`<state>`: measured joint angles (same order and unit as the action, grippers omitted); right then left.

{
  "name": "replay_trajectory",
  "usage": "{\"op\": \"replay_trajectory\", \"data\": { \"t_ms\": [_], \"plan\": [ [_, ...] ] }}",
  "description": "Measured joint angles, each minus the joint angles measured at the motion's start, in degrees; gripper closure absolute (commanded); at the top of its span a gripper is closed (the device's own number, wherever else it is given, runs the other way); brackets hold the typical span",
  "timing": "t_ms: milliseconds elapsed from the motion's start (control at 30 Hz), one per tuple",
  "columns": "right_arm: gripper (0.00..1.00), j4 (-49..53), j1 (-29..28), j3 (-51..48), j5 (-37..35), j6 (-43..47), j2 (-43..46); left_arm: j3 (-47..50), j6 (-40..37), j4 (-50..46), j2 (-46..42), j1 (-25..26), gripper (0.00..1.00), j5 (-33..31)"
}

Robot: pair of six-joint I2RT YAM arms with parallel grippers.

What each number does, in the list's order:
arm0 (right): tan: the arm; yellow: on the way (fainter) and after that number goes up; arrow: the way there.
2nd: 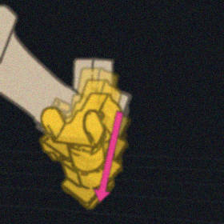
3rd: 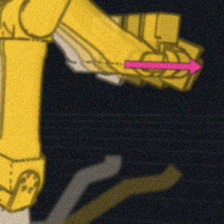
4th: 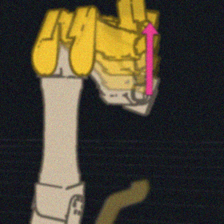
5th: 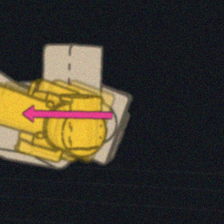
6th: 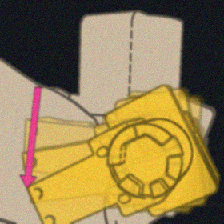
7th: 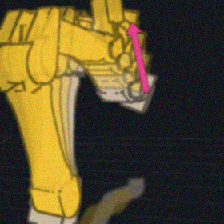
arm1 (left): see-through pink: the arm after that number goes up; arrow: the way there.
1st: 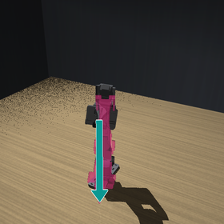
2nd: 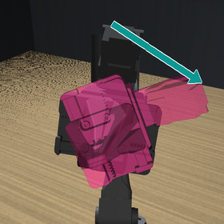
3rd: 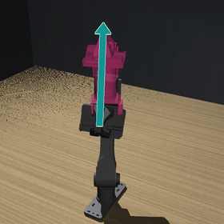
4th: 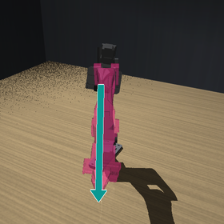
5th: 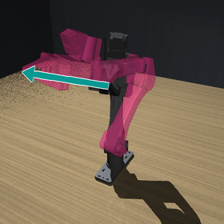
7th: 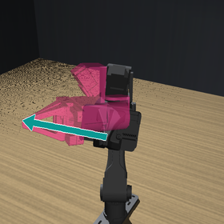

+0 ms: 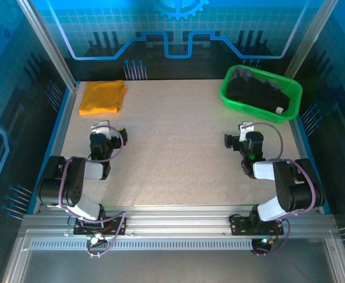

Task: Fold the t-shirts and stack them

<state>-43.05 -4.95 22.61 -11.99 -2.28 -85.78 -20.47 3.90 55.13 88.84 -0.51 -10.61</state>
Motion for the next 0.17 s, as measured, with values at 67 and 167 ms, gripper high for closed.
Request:
{"op": "replay_trajectory", "data": {
  "t_ms": [67,167],
  "plan": [
    [0.00,0.0,0.0,0.0,0.0,0.0,0.0,0.0,0.0,0.0,0.0,0.0,0.01,0.0],
    [0.00,-0.1,0.0,0.0,0.0,0.0,0.0,0.0,0.0,0.0,0.0,0.0,0.01,0.0]
  ]
}}
